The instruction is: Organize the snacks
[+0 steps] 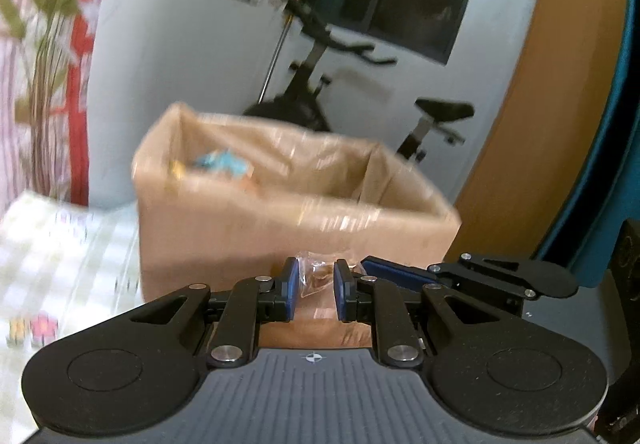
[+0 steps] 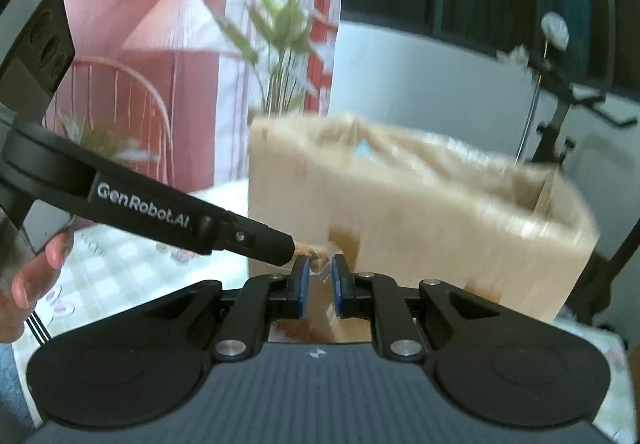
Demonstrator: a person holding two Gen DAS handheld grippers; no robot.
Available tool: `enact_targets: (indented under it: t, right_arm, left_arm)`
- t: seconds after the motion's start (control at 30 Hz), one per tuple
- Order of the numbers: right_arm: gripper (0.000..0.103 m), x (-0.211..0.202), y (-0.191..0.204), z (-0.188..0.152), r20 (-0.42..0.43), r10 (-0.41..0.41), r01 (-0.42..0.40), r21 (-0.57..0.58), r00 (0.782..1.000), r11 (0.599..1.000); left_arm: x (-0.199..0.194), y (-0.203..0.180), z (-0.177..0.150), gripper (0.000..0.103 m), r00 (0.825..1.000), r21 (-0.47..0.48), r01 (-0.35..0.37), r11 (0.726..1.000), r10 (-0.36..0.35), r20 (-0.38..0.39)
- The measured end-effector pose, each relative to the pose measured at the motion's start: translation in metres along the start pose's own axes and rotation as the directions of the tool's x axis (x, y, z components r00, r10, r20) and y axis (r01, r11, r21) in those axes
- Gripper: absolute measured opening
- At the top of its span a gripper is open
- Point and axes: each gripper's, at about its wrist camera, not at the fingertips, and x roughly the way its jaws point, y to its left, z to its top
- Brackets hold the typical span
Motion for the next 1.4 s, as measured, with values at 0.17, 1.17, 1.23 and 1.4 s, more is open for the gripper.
enact_targets:
  t: [0.17, 1.17, 1.23, 1.4]
  right_arm:
    - [0.013, -0.003, -0.017, 0.031, 0.067, -0.025, 0.025, 0.010, 0.997, 1.000]
    - [0.037, 0.062, -0.117, 0.076, -0.151, -0.104, 0.145, 0.294, 0.983, 0.945]
    - [0.062, 0.053, -0.117, 0.081, -0.145, -0.114, 0.153, 0.296, 0.983, 0.943]
    - [0.094, 0.024, -0.111, 0.094, -0.112, -0.139, 0.166, 0.299, 0.984, 0.940]
  left_arm:
    - [0.017, -0.014, 0.032, 0.020, 0.999, 0.042, -0.008, 0.999, 0.006, 0.034]
    - [0.062, 0.026, 0.079, 0.093, 0.977, -0.027, -0.210, 0.977, 0.209, -0.028]
    - [0.050, 0.022, 0.083, 0.095, 0.974, -0.006, -0.225, 0.974, 0.225, -0.012]
    - [0.020, 0.007, 0.087, 0.096, 0.971, 0.055, -0.238, 0.970, 0.237, 0.022]
